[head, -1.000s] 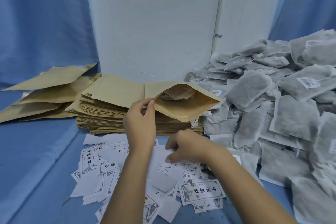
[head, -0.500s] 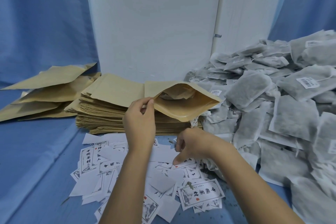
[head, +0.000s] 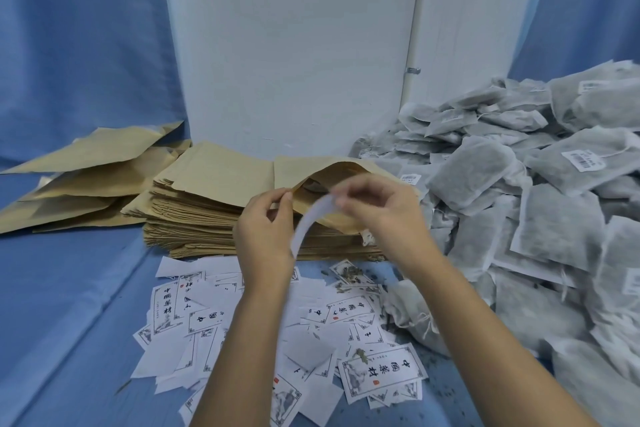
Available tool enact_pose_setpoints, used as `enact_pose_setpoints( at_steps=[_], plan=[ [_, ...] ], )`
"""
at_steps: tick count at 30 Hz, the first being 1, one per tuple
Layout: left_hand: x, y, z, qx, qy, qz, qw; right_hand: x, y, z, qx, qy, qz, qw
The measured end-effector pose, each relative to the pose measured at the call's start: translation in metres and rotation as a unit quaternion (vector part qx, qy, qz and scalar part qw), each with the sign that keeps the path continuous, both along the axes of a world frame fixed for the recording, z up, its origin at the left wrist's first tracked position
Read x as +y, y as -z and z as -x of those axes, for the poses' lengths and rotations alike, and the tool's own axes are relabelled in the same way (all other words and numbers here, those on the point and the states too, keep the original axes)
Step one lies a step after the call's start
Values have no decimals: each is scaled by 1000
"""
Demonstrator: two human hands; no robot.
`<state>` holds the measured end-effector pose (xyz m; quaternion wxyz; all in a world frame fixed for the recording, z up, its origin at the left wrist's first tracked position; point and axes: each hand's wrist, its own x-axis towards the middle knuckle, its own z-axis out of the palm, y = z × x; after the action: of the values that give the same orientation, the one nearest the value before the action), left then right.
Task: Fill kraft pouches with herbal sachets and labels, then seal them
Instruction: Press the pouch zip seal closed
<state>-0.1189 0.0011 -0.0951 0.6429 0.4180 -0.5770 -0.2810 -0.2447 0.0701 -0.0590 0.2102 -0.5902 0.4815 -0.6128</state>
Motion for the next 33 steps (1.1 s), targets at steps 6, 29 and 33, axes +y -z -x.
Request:
enact_pose_setpoints(
  at_steps=[6, 29, 33],
  plan=[
    [3, 0, 3, 5, -7, 8, 1000, -3, 10, 17, 319, 288, 221, 875],
    [28, 6, 26, -39, -65, 311, 947, -12, 14, 17, 410, 198, -111, 883],
    [25, 2, 27, -67, -43, 243, 967, -4, 7, 5, 287, 235, 14, 929]
  ],
)
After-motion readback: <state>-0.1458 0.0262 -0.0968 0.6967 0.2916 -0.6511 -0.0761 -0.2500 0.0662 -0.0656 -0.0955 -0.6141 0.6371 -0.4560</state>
